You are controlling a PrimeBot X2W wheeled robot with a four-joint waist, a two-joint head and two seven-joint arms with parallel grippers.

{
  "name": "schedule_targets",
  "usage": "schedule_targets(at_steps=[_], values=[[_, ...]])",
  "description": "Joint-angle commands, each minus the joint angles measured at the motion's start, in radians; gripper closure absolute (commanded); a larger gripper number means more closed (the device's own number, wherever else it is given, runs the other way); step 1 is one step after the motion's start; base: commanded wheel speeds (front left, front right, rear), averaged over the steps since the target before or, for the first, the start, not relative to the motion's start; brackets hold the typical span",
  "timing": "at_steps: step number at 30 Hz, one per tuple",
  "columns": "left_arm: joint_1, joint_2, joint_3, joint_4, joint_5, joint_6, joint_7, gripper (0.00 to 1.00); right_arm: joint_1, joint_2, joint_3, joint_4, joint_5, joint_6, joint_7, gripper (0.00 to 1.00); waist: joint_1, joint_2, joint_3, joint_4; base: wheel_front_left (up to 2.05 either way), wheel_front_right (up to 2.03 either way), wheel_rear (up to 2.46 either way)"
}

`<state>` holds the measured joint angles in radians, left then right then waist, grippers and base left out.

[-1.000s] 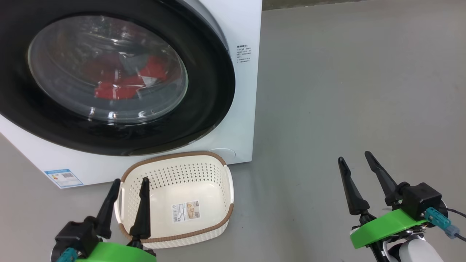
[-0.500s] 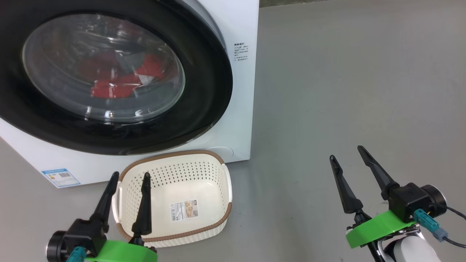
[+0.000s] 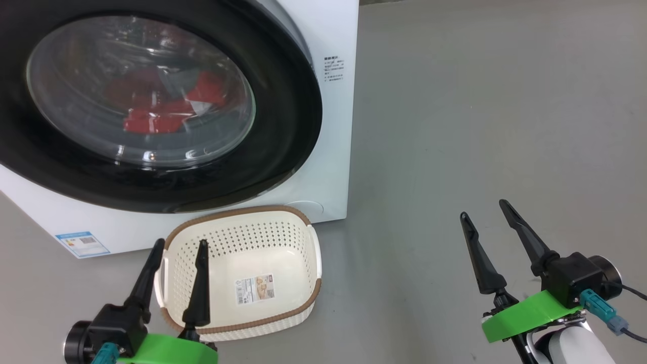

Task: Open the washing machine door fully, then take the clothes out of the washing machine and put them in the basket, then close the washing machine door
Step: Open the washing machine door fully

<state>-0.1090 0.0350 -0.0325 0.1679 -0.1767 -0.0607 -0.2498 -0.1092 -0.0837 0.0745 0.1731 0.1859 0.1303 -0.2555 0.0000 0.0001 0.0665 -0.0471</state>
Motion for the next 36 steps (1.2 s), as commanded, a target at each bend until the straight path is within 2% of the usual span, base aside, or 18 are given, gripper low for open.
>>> schedule_targets(at_steps=[1, 4, 5, 6, 8, 14, 21, 24, 30, 36], values=[[-0.04, 0.015, 0.031, -0.024, 0.0, 0.007, -0.012, 0.0, -0.04, -0.005, 0.018, -0.024, 0.012, 0.0, -0.006, 0.0, 0.0, -0.0001, 0.003, 0.003, 0.0, 0.0, 0.0], [-0.044, 0.015, 0.027, -0.022, -0.001, 0.008, -0.012, 0.0, -0.048, -0.01, 0.027, -0.016, 0.036, 0.0, -0.006, 0.0, 0.0, -0.0001, 0.009, 0.008, 0.0, 0.0, 0.0], [-0.045, 0.015, 0.026, -0.022, -0.001, 0.008, -0.012, 0.0, -0.052, -0.01, 0.027, -0.012, 0.051, 0.0, -0.006, 0.5, 0.0, -0.0001, 0.012, 0.009, 0.0, 0.0, 0.0], [-0.045, 0.015, 0.026, -0.022, -0.001, 0.008, -0.012, 0.0, -0.052, -0.01, 0.027, -0.012, 0.051, 0.0, -0.006, 0.5, 0.0, -0.0001, 0.012, 0.009, 0.0, 0.0, 0.0], [-0.048, 0.015, 0.023, -0.019, -0.002, 0.009, -0.012, 0.0, -0.061, -0.008, 0.03, -0.003, 0.091, 0.0, -0.006, 1.0, 0.0, -0.0001, 0.017, 0.014, 0.0, 0.0, 0.0], [-0.057, 0.015, 0.019, -0.016, -0.015, 0.008, -0.012, 0.0, -0.087, -0.016, 0.063, 0.033, 0.276, 0.0, -0.006, 1.0, 0.0, -0.0001, 0.038, 0.035, 0.0, 0.0, 0.0], [-0.085, 0.015, 0.006, -0.027, -0.024, 0.008, -0.012, 0.0, -0.184, -0.066, 0.118, 0.068, 0.521, 0.0, -0.006, 1.0, 0.0, -0.0001, 0.103, 0.055, 0.0, 0.0, 0.0], [-0.1, 0.015, -0.002, -0.029, -0.017, 0.011, -0.012, 0.0, -0.239, -0.095, 0.145, 0.082, 0.627, 0.0, -0.006, 1.0, 0.0, -0.0001, 0.137, 0.066, 0.0, 0.0, 0.0], [-0.126, 0.015, -0.015, -0.072, -0.009, 0.017, -0.012, 0.0, -0.354, -0.176, 0.232, 0.084, 0.907, 0.0, 0.01, 1.0, 0.0, -0.0001, 0.212, 0.098, 0.0, 0.0, 0.0], [-0.167, 0.015, -0.026, -0.111, -0.019, 0.027, -0.012, 0.0, -0.471, -0.248, 0.264, 0.031, 1.165, 0.0, 0.12, 1.0, 0.0, -0.0001, 0.298, 0.125, 0.0, 0.0, 0.0]])
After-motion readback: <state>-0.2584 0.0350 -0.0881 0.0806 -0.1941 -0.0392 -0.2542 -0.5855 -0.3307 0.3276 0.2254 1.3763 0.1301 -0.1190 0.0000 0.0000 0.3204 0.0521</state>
